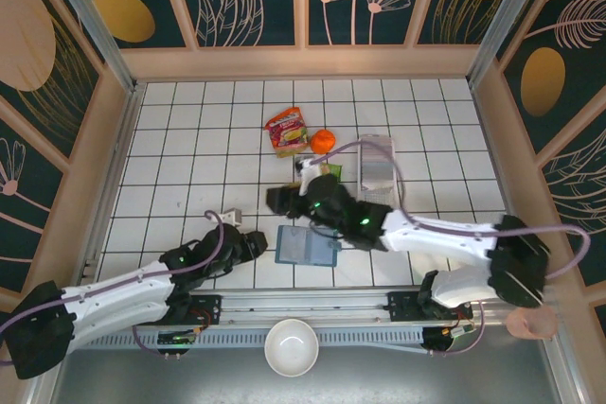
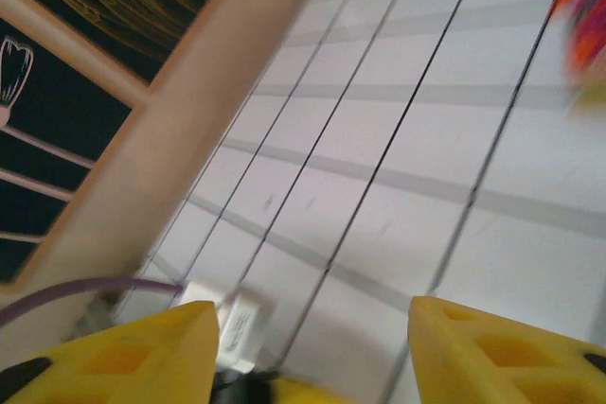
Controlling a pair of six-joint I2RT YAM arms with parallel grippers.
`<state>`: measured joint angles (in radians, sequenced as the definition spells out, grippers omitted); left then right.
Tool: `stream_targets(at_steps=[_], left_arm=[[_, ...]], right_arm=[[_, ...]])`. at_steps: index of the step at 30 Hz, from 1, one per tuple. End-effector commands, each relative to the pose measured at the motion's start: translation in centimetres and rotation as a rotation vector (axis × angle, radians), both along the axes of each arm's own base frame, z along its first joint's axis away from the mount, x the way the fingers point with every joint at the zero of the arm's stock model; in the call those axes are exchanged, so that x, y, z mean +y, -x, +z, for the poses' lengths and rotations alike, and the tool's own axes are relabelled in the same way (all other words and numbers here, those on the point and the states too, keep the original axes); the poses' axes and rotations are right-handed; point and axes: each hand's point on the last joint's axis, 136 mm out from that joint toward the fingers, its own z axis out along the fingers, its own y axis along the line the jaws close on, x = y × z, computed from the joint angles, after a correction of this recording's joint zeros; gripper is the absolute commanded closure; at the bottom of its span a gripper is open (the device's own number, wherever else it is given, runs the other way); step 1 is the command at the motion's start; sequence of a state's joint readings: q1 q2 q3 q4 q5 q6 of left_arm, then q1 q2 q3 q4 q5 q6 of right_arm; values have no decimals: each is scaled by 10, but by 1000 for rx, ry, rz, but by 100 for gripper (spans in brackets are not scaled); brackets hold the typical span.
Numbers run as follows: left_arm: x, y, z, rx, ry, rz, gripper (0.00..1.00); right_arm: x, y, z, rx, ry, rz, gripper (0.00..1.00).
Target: Put the credit cards into the card holder
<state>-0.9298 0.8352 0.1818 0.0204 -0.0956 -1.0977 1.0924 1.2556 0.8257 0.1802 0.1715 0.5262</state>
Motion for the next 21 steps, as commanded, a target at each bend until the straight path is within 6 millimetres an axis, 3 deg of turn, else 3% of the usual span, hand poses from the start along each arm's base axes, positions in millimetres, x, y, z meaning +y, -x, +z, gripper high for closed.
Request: stream_targets(at_steps=[1,4,9,11,14,17,21], left_arm=[[-22,-7,22,-44,8,-82,51],[-32,-14,26,-54,-22,-109,50],[-51,-19,28,-52,-9,-155,35],[-54,-21,27,-44,-2,-162,32],[-56,-21,23,-32,-6,-178,31],[-56,-20,21,-20,-4,-187,30],[-54,-18,17,-10,-5,-188,30]], right_arm=[[-55,-18,20,-437,378,59,35],[-93,-18,10,-684,645,186,8],[-158,-44,-12,-627,825,339,6],[-193,-64,-32,-580,972,326,6],[-231,-80,-63,-556,1201,366,8],[-250,-98,-59,-585,1224,318,8],[-257,-112,-45,-673,1233,283,6]])
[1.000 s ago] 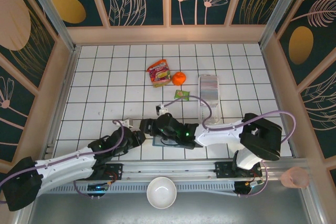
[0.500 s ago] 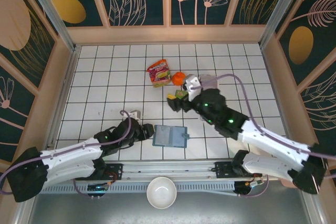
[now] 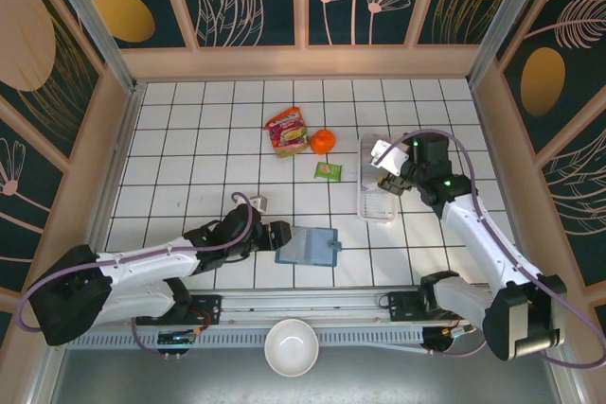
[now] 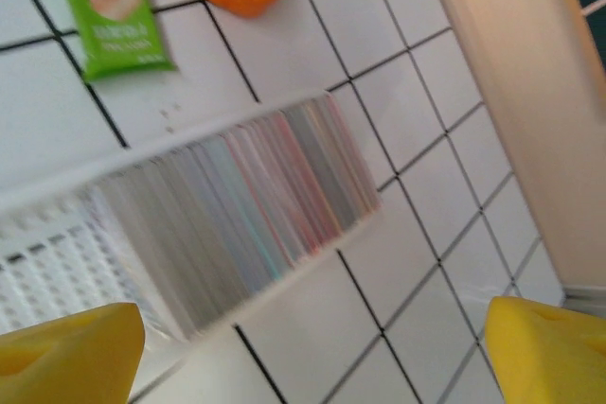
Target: Put the credit cards into the card holder
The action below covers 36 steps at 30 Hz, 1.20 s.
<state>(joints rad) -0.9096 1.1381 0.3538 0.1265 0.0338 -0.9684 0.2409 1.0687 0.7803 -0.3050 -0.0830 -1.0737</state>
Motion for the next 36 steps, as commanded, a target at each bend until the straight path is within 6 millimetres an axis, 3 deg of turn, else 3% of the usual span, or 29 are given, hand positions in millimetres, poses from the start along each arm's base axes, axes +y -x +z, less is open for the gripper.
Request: stream_targets(at_steps=[1,5,17,25,36], left_arm=[[-6,-2,6,-14,22,-26,29],[-4,-1,5,-10,14,-25,29],[3,3,1,-3,20,-4,27],[3,3,-2,5,18,-3,26],[1,3,-1,9,21,-5,26]], right_arm=[[2,-7,8,-95,94,113,6],[-8,-8,-22,-25,198,125,2],[9,-15,-50,18,249,200,1],[31,-7,-69,72,239,279,1],[32,-36,-88,15,341,281,6]])
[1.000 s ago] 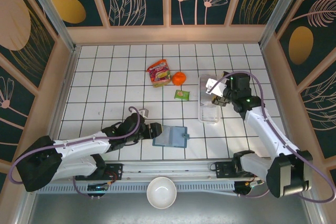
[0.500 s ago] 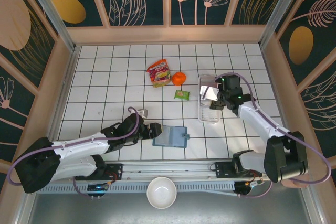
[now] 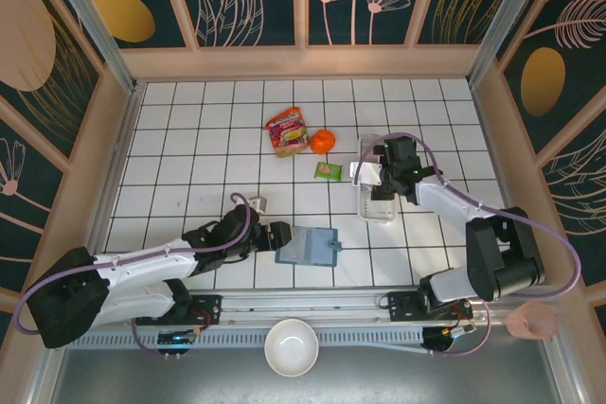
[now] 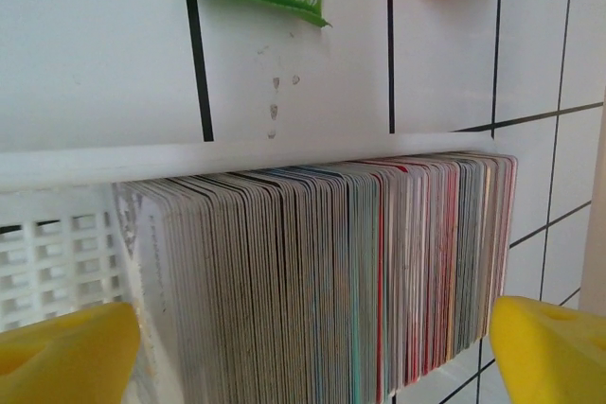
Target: Put the credit cards into the card holder
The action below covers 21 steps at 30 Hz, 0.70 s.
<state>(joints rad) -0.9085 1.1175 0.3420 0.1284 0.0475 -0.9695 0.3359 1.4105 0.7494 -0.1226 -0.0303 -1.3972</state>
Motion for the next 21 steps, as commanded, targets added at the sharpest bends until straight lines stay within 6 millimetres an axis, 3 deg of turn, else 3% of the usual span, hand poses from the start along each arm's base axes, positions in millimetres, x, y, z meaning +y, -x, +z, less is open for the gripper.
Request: stream_targets(at_steps=[1,10,15,21], left_arm=[[1,0,-3,8,6,3,26],[5,2,-5,13,11,15,26],[7,3,-6,11,11,21,27],[7,4,-6,15,19,19,27]], right_arm=[[1,-15,7,-80,30,16,7],[0,-26,16,-109,55,23,25],[-1,-22,16,-90,67,28,51],[1,-14,20,-75,51,45,57]])
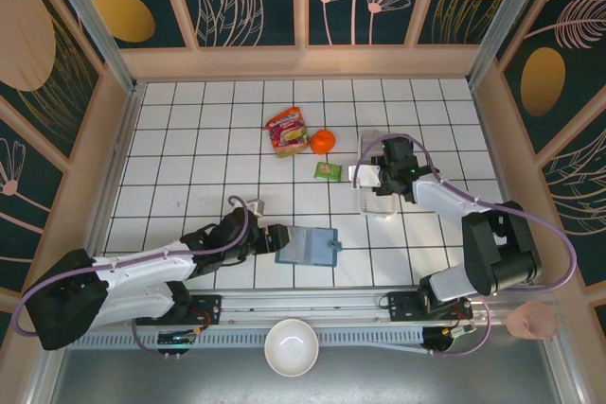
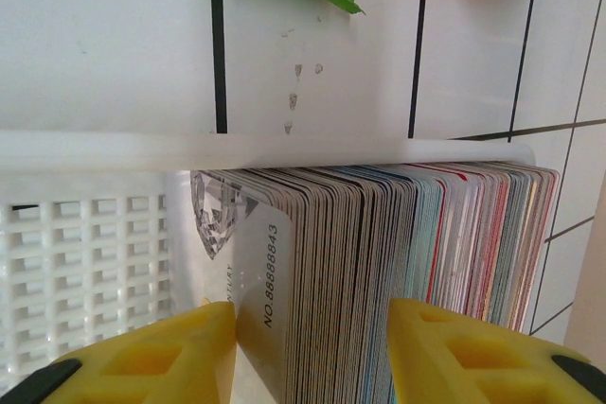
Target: Put the credit cards into the card holder
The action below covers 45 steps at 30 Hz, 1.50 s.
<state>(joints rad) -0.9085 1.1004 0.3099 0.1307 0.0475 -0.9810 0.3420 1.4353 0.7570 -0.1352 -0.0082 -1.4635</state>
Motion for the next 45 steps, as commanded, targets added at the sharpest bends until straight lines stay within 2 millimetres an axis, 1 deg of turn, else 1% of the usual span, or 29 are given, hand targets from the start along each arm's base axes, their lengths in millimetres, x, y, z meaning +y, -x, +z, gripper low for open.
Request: stream_targets(at_steps=[1,2,4,5,6,8,10,11,12,20,25,29,33,40,43,45], left_arm=[[0,-1,2,0,26,11,27],[0,-1,2,1,27,11,27],[-1,-1,1,2,29,9,27],[-1,0,1,2,29,9,28],[-1,0,0,5,30,9,28],[-1,0,0,8,34,9,28],[-2,0,0,10,35,8,28],[-2,0,0,10,35,7,28],[-2,1,0,11,37,7,28],[-1,2,-2,15,40,8,29],[0,3,-2,16,45,9,29],[0,3,-2,12,45,6,29],[1,2,-1,6,41,6,28],[1,2,-1,1,24,-3,26],[1,2,0,-2,22,-8,26],[1,2,0,-2,21,-10,26]], right_arm=[[3,-14,28,-80,-17,6,58],[3,-13,29,-78,-19,5,61],[3,-12,31,-80,-21,6,63],[3,-11,32,-80,-20,8,67],[3,-11,32,-79,-20,9,68],[3,-10,32,-77,-23,8,75],[3,-9,32,-74,-25,6,77],[3,-9,32,-74,-25,6,80],[3,-9,32,-71,-25,5,82],[1,-7,33,-60,-30,-9,100],[3,0,38,-23,-47,-27,100],[11,13,49,34,-100,-63,100],[19,31,66,69,-165,-109,100],[36,64,107,79,-360,-206,100],[46,78,129,85,-493,-281,100],[58,91,152,82,-648,-333,100]])
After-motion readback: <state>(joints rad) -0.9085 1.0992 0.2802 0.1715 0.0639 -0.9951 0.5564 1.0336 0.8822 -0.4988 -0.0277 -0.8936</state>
